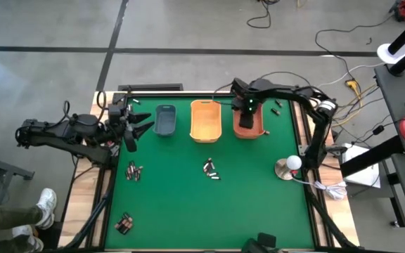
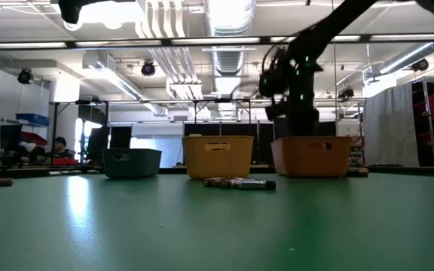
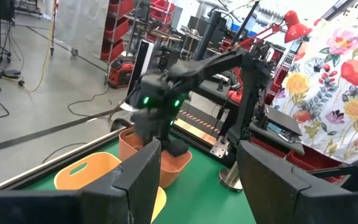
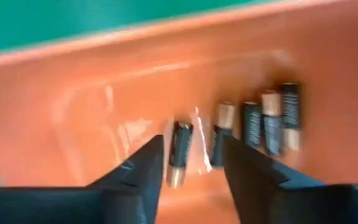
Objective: Sort batteries
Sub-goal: Put the black battery into the orange bin
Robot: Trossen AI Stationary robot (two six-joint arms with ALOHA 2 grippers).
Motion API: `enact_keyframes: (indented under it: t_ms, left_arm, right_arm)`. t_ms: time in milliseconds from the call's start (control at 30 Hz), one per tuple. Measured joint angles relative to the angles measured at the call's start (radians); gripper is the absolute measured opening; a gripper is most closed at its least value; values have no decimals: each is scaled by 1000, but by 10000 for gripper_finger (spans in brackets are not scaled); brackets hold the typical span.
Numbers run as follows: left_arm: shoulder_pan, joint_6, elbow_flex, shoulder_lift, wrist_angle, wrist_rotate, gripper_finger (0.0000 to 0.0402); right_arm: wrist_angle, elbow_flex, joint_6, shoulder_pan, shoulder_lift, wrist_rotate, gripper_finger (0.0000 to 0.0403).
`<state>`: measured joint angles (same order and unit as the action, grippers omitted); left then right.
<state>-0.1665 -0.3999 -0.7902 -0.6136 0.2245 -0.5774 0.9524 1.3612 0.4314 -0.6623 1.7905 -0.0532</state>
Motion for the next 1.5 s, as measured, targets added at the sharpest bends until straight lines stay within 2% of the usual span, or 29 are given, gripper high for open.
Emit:
enact_keyframes:
  t_ms: [133, 200, 300, 433, 600, 733, 833, 1100, 1267, 1500]
  left_arm:
    - [0, 22, 0, 0, 0, -9, 191]
    - [0, 20, 0, 0, -13, -8, 191]
    - [1, 35, 0, -8, -65, 43, 191]
    - [0, 84, 0, -29, -127, 60, 191]
    - [0, 137, 0, -50, -178, 41, 191]
    - [0, 148, -1, -54, -205, 37, 191]
    - [0, 148, -1, -52, -218, 35, 191]
    - [1, 148, -1, -56, -253, -14, 191]
    - [1, 146, -1, -58, -264, -23, 191]
    - [1, 130, -1, -63, -274, -42, 191]
  right_arm:
    - [102, 16, -5, 5, -141, -49, 197]
    - [124, -3, -14, 6, -249, -111, 206]
    - [127, -58, -44, 20, -411, -119, 211]
    - [140, -177, -83, 28, -579, -76, 210]
    - [54, -392, -180, 22, -696, -74, 211]
    - [-50, -562, -223, 6, -742, -78, 210]
    - [-125, -648, -196, -13, -771, -77, 207]
    - [-171, -611, -94, -66, -675, -59, 206]
    - [-154, -614, 31, -77, -616, -52, 205]
    - [-153, -620, 134, -116, -619, -50, 205]
